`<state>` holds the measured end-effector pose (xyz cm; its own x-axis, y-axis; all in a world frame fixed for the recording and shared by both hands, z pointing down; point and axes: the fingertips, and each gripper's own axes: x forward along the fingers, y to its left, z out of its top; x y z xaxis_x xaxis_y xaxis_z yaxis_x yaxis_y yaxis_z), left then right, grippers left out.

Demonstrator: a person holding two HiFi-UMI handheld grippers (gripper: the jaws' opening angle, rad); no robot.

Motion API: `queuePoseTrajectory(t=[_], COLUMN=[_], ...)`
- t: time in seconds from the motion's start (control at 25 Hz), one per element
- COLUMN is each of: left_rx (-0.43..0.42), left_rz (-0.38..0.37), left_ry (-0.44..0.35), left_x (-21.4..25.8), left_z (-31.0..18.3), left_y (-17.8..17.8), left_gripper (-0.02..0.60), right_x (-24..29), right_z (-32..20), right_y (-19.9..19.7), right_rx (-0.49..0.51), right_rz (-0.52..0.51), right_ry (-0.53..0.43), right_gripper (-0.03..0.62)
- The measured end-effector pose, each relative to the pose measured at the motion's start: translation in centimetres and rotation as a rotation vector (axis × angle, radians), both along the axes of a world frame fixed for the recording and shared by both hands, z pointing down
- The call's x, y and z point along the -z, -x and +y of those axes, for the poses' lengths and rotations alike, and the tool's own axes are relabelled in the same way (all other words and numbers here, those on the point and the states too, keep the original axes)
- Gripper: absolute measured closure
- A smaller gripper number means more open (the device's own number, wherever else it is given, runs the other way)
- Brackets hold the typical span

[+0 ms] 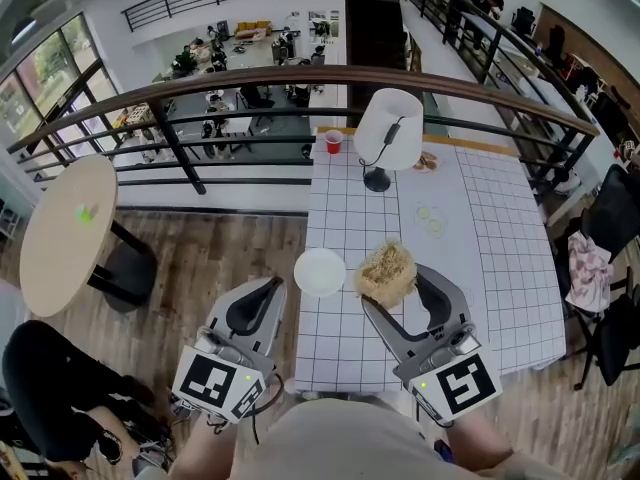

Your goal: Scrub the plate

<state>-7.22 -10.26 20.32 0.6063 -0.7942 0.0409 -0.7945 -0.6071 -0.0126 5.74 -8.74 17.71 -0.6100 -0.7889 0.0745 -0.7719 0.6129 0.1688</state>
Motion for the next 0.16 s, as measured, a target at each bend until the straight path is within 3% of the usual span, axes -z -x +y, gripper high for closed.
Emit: queuePoseTrajectory(t=[0.16], left_rx=[0.014], left_rz=[0.003], left_ry=[0.033], left_x=[-0.69], left_z=[-0.49], left_y=[0.22], left_gripper=[0.566], right_x=[-0.76], right_z=[-0.37], right_y=[-0.22], right_rx=[-0.029], right_rz=[0.035], right_ry=[0.004], right_gripper=[0.33])
